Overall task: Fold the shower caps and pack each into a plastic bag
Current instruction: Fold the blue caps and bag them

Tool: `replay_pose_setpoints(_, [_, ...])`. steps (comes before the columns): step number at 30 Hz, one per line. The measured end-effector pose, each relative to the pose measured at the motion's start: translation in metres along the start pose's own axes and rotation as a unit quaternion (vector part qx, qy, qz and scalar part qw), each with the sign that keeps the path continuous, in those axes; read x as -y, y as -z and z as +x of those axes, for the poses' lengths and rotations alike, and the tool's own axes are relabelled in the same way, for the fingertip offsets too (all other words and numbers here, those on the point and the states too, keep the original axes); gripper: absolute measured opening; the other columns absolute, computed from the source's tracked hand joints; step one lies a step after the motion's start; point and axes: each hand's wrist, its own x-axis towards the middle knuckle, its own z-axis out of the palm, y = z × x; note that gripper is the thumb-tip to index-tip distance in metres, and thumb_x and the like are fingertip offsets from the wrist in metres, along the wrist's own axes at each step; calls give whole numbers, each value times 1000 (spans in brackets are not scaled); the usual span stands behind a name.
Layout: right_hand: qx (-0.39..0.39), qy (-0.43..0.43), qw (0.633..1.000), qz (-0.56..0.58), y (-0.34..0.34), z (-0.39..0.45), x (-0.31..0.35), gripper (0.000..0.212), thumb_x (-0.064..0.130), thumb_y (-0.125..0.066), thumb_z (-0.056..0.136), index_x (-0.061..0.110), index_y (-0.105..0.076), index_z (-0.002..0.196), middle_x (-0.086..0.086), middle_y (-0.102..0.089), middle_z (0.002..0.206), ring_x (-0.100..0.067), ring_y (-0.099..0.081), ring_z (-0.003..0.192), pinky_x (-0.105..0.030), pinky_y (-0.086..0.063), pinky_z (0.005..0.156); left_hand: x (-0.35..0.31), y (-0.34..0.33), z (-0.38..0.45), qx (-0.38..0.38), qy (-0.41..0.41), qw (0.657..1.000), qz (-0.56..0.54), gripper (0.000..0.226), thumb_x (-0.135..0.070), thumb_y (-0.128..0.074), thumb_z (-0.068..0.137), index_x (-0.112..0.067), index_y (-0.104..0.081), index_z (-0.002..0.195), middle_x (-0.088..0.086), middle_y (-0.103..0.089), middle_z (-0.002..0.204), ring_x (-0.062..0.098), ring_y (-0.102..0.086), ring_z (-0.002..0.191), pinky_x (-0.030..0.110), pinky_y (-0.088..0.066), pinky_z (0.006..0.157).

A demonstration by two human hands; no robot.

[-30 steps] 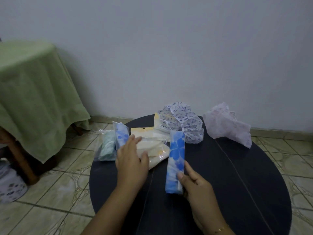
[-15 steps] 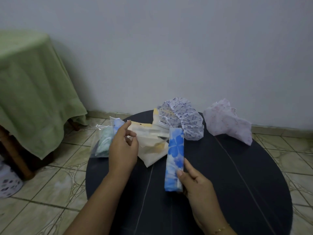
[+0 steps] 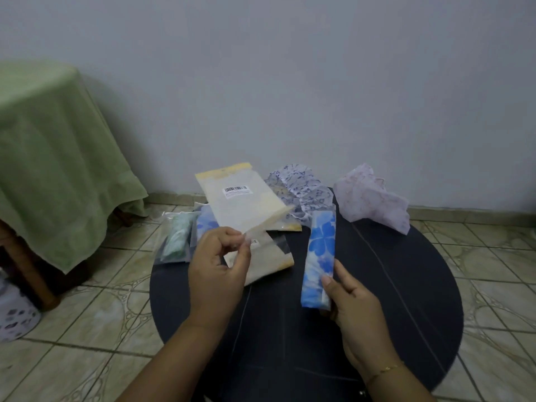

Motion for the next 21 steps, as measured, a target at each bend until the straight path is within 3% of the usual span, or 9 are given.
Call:
replay_pose_setpoints(4, [-29, 34, 999, -10, 8, -9, 12, 46, 11, -59, 90, 20, -50, 134, 17, -70, 88, -13, -68, 93, -39, -53, 89, -9, -16, -32, 99, -19, 995, 23, 9, -17, -64, 79, -10, -61, 74, -11, -59, 90, 0, -57, 87, 8, -41, 76])
replay_pose_setpoints(6, [-70, 56, 996, -8, 18, -10, 20, 43, 11, -58, 91, 21, -52, 132, 17, -70, 80, -10, -68, 89, -35, -53, 86, -12, -24, -51, 167, -22, 986, 18, 6, -17, -65, 78, -13, -60, 75, -13, -58, 88, -3, -56, 85, 4, -40, 74])
replay_pose_setpoints(11, [-174, 84, 981, -29, 51, -14, 32, 37, 14, -57, 92, 22, -53, 128, 8, -65, 98, -9, -63, 84, -36, -52, 83, -7, -28, -82, 349, 17, 936, 49, 19, -18, -62, 81, -32, -51, 85, -15, -54, 95, 1, -56, 88, 15, -45, 76])
replay_pose_setpoints(15, [-174, 79, 980, -49, 75, -24, 43, 33, 16, -58, 91, 24, -54, 123, 7, -64, 97, -11, -63, 81, -26, -48, 62, -10, -24, -82, 450, 0, 888, 96, 5, -29, -60, 86, -32, -58, 89, -18, -57, 103, -1, -54, 96, 14, -43, 82])
replay_pose_setpoints(17, [-149, 62, 984, -82, 86, -28, 45, 28, 19, -59, 91, 29, -55, 117, 1, -66, 101, -20, -66, 79, -25, -46, 53, -12, -28, -80, 475, -32, 870, 126, 22, -46, -52, 87, -28, -64, 92, -19, -59, 108, -3, -52, 100, 14, -42, 85])
replay_pose_setpoints(19, [-110, 45, 988, -99, 95, -33, 47, 22, 19, -59, 91, 27, -56, 111, -3, -70, 95, -25, -67, 63, -22, -42, 42, -12, -34, -78, 486, -66, 859, 149, 50, -64, -36, 87, -26, -68, 92, -19, -62, 109, -3, -53, 100, 19, -42, 89])
replay_pose_setpoints(21, [-78, 22, 989, -120, 101, -37, 49, 18, 19, -61, 90, 23, -60, 107, -6, -72, 87, -24, -61, 49, -22, -39, 38, -9, -40, -77, 485, -84, 851, 182, 60, -69, -24, 88, -28, -68, 93, -19, -65, 104, 1, -53, 95, 27, -43, 86])
